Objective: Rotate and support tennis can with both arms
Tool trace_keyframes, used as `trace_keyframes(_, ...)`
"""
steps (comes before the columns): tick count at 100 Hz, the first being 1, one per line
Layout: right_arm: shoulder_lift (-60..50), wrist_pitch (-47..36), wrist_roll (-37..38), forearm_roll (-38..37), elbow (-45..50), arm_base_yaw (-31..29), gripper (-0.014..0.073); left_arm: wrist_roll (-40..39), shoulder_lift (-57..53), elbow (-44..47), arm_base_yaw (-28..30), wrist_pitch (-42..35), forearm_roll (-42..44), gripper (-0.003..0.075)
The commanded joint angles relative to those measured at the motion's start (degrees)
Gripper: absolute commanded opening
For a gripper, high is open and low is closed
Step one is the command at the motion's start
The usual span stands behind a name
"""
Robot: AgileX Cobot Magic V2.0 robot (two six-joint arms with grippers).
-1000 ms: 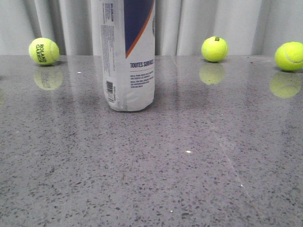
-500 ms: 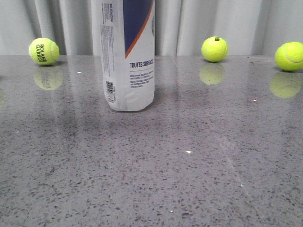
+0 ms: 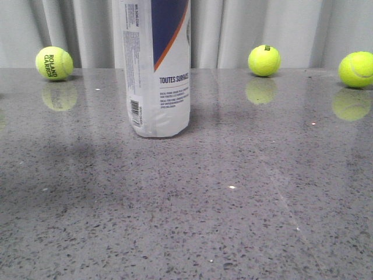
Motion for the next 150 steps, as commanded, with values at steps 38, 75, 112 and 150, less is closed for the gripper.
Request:
trace_keyframes(38,0.70,-3.54,-0.25,-3.00,-1.41,-0.02,-0.0067,-9.92,-11.07,5.07,0.34,-6.11,14.41,-0.0020)
trace_keyframes(75,0.70,-3.54,-0.25,-3.00,-1.41,-0.02,-0.0067,-13.89,-16.98,16.38,3.82,-20.33,17.86,-0.0020)
trace_keyframes(112,0.70,-3.54,-0.25,-3.00,-1.41,-0.02,-0.0067,-13.89,-28.95,34.54,14.78,-41.12,17.75,-0.0020)
trace_keyframes(150,0.70,-3.54,-0.25,-3.00,-1.41,-0.02,-0.0067,-13.89,-41.76,47.92,23.37,-43.85,17.75,-0.0020)
